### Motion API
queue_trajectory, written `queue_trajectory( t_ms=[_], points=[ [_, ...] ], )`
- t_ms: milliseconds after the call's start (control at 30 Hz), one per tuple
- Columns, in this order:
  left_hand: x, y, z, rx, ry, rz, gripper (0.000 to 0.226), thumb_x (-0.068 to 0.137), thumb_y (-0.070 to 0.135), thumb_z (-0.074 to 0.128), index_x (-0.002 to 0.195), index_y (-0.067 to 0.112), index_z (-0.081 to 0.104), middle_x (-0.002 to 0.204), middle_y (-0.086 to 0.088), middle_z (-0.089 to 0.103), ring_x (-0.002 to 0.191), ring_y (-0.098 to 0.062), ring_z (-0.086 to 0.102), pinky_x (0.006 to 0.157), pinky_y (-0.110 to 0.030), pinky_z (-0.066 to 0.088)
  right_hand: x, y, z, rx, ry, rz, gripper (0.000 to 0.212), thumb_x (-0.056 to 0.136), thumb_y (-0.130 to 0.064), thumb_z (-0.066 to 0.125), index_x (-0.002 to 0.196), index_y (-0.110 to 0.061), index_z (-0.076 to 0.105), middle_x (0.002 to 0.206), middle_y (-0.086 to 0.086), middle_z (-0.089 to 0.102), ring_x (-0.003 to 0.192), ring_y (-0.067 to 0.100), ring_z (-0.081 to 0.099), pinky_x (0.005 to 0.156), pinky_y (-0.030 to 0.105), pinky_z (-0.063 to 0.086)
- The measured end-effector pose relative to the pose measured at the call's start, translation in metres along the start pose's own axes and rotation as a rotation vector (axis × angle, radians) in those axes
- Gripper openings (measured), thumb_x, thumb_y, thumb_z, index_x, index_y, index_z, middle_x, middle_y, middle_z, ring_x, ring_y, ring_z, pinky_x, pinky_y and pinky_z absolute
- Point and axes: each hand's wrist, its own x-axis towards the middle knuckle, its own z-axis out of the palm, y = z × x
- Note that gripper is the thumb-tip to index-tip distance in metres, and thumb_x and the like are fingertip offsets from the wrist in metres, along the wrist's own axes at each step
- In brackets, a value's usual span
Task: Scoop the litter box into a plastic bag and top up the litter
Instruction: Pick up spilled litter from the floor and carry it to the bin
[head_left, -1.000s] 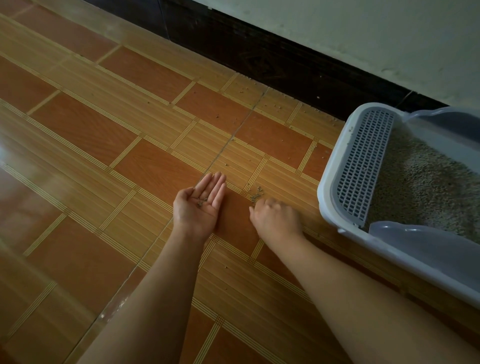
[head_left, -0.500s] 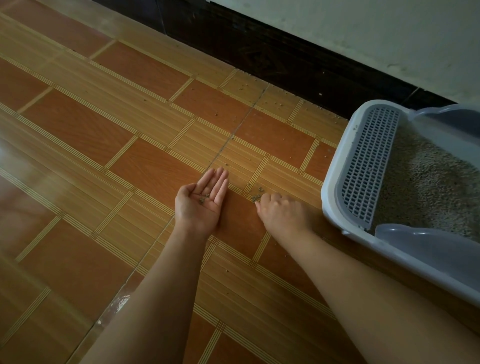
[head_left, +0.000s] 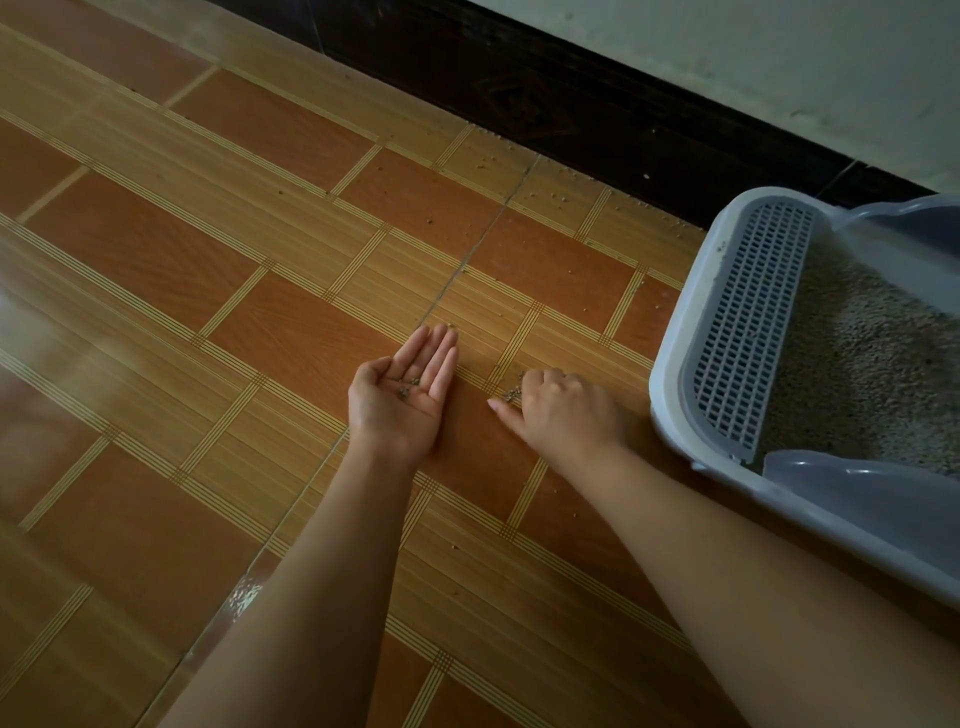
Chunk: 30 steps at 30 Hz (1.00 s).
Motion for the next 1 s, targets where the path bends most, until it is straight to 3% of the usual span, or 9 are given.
queue_trajectory(
  t_ms=[167, 300, 433, 700, 800, 867, 900, 933, 1000],
  points=[
    [0.003, -0.003, 0.004, 0.005, -0.003, -0.004, 0.046, 0.096, 0.014, 0.022, 0.102, -0.011, 0.06, 0.102, -0.027, 0.068, 0.101, -0.037, 0.064, 0.093, -0.04, 0.05, 0.003, -0.004, 0.01, -0.122, 0.131, 0.102, 0.044, 0.072, -0.051, 0.07, 0.055, -0.011, 0.06, 0.046, 0.002, 0.055, 0.035, 0.014, 0.052, 0.035, 0.016, 0.023],
    [0.003, -0.004, 0.004, 0.016, -0.002, -0.01, 0.047, 0.097, 0.014, 0.022, 0.103, -0.011, 0.06, 0.103, -0.026, 0.068, 0.1, -0.037, 0.065, 0.09, -0.04, 0.052, 0.001, -0.01, 0.011, -0.098, 0.148, 0.093, 0.036, 0.071, -0.039, 0.075, 0.053, -0.012, 0.058, 0.044, 0.002, 0.055, 0.032, 0.014, 0.051, 0.035, 0.013, 0.023],
    [0.002, -0.004, 0.004, 0.013, 0.0, -0.01, 0.047, 0.096, 0.014, 0.022, 0.101, -0.012, 0.061, 0.103, -0.027, 0.068, 0.101, -0.037, 0.064, 0.091, -0.041, 0.051, 0.0, -0.013, 0.008, -0.035, 0.053, 0.081, 0.032, 0.066, -0.027, 0.081, 0.053, -0.011, 0.057, 0.043, 0.004, 0.053, 0.029, 0.014, 0.048, 0.035, 0.012, 0.021],
    [-0.001, -0.001, 0.001, 0.009, -0.003, -0.005, 0.047, 0.096, 0.015, 0.021, 0.102, -0.011, 0.06, 0.101, -0.027, 0.069, 0.102, -0.036, 0.064, 0.091, -0.04, 0.051, 0.0, -0.01, 0.005, -0.017, 0.043, 0.023, 0.032, 0.054, -0.019, 0.087, 0.053, -0.011, 0.056, 0.043, 0.003, 0.054, 0.03, 0.014, 0.05, 0.03, 0.013, 0.028],
    [-0.004, -0.001, 0.0, 0.007, -0.004, -0.003, 0.047, 0.096, 0.014, 0.021, 0.102, -0.011, 0.06, 0.1, -0.026, 0.069, 0.103, -0.036, 0.064, 0.092, -0.04, 0.051, 0.001, -0.01, 0.003, 0.002, -0.016, 0.04, 0.034, 0.052, -0.018, 0.09, 0.053, -0.012, 0.056, 0.042, 0.0, 0.053, 0.03, 0.012, 0.05, 0.03, 0.01, 0.021],
    [-0.006, -0.001, -0.001, 0.008, 0.0, -0.001, 0.047, 0.096, 0.014, 0.021, 0.102, -0.011, 0.06, 0.1, -0.026, 0.069, 0.103, -0.036, 0.064, 0.092, -0.039, 0.051, -0.002, -0.008, -0.002, -0.001, -0.066, 0.028, 0.02, 0.072, -0.016, 0.079, 0.07, -0.008, 0.061, 0.06, 0.003, 0.062, 0.046, 0.013, 0.059, 0.033, 0.015, 0.017],
    [-0.007, 0.0, -0.001, 0.009, 0.004, 0.001, 0.047, 0.096, 0.014, 0.021, 0.102, -0.011, 0.06, 0.1, -0.026, 0.069, 0.102, -0.035, 0.065, 0.091, -0.039, 0.051, -0.002, -0.006, -0.001, 0.032, -0.087, 0.014, 0.01, 0.086, -0.014, 0.065, 0.086, -0.005, 0.06, 0.076, 0.006, 0.065, 0.06, 0.016, 0.062, 0.036, 0.018, 0.022],
    [-0.008, 0.0, -0.001, 0.013, 0.007, 0.002, 0.047, 0.096, 0.014, 0.021, 0.102, -0.011, 0.06, 0.099, -0.025, 0.07, 0.101, -0.035, 0.065, 0.091, -0.039, 0.051, -0.002, -0.004, 0.0, 0.09, -0.129, 0.042, 0.014, 0.096, -0.014, 0.048, 0.099, -0.004, 0.057, 0.087, 0.008, 0.063, 0.069, 0.019, 0.059, 0.042, 0.02, 0.027],
    [-0.01, 0.0, -0.001, 0.015, 0.009, 0.004, 0.047, 0.096, 0.014, 0.021, 0.101, -0.011, 0.06, 0.098, -0.025, 0.07, 0.099, -0.035, 0.066, 0.09, -0.039, 0.051, -0.002, 0.0, -0.005, 0.277, -0.142, 0.149, 0.031, 0.102, -0.023, 0.028, 0.104, -0.004, 0.053, 0.085, 0.008, 0.054, 0.07, 0.02, 0.049, 0.048, 0.023, 0.03]
  ],
)
